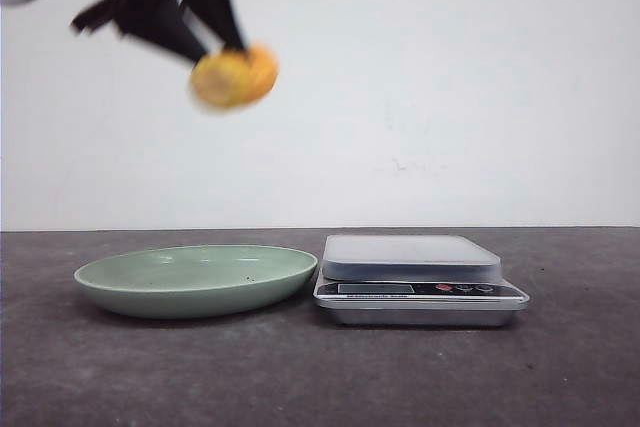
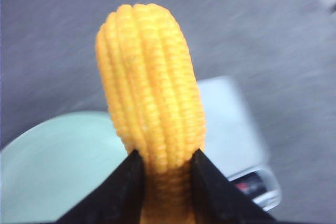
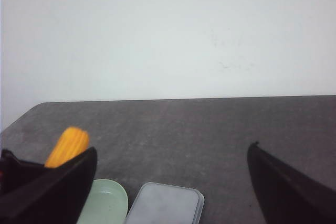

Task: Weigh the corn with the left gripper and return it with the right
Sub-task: 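Lift the corn with the left gripper and carry it over the scale, then lower the corn onto the scale platform and open the left gripper, then raise the left gripper away from the scale and withdraw it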

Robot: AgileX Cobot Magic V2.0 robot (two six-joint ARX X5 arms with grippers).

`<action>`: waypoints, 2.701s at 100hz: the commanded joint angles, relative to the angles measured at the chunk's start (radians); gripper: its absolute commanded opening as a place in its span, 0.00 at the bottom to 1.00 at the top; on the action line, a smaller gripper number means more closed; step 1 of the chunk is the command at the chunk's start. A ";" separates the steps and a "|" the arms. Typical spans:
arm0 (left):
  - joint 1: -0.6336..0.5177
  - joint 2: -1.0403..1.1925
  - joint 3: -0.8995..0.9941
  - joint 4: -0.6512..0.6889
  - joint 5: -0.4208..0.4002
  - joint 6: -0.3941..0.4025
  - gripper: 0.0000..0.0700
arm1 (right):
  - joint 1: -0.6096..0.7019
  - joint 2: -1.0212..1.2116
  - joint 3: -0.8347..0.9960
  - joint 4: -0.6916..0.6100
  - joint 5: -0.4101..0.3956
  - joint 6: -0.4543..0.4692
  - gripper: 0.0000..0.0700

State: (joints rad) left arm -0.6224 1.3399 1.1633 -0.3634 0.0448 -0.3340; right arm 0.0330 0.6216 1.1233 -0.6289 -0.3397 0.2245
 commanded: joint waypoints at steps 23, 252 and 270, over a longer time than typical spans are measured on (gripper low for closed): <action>-0.148 0.165 0.185 0.117 0.003 -0.100 0.01 | 0.003 0.004 0.018 0.004 0.000 -0.003 0.83; -0.190 0.544 0.222 0.197 -0.086 -0.119 0.58 | 0.003 0.004 0.018 -0.076 0.008 -0.009 0.83; -0.189 0.508 0.222 0.162 -0.100 -0.095 0.58 | 0.003 0.004 0.018 -0.077 0.007 -0.013 0.83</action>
State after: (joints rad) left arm -0.8009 1.8545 1.3548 -0.1928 -0.0467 -0.4587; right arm 0.0330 0.6216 1.1233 -0.7105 -0.3363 0.2241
